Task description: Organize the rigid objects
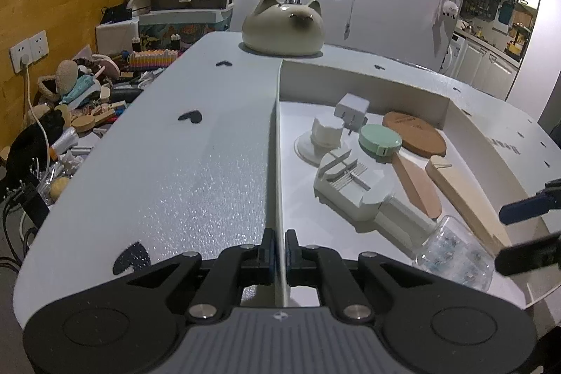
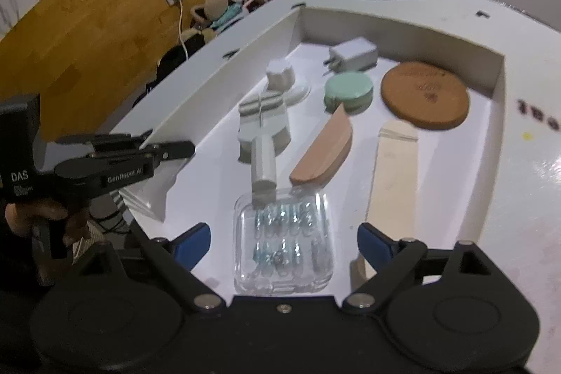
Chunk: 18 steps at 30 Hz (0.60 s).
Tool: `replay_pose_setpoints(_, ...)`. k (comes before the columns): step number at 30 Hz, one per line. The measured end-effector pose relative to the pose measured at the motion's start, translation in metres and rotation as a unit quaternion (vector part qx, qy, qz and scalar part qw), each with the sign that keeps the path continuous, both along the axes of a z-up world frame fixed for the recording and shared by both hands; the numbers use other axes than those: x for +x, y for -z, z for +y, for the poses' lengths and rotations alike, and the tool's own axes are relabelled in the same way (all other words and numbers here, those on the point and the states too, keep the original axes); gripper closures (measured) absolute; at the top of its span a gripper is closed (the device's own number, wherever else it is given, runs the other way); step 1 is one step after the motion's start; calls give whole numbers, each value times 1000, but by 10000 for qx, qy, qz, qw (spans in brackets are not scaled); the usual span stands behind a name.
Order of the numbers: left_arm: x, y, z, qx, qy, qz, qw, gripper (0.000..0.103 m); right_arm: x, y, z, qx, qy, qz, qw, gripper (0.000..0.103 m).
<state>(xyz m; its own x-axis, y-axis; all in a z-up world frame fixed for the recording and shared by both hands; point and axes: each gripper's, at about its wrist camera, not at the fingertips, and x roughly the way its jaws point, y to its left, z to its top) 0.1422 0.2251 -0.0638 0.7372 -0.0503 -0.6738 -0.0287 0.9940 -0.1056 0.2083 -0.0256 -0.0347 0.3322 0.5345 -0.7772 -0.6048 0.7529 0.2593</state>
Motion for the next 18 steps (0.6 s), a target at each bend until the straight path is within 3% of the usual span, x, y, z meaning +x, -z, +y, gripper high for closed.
replay_pose_setpoints(4,-4,-11,2,-74,-65,-101,9999,92,-4,-11,-9,114,142,-244,9995,11)
replay_pose_setpoints(6,-5,-17,2,-88,-143,-119,9998,77,-6,-15,-14,228,197,-333,9990,10)
replay_pose_setpoints(18,-18,-64,-23,118,14,-855,9963,42,-20,-37,-46,705,959,-1002,9878,7)
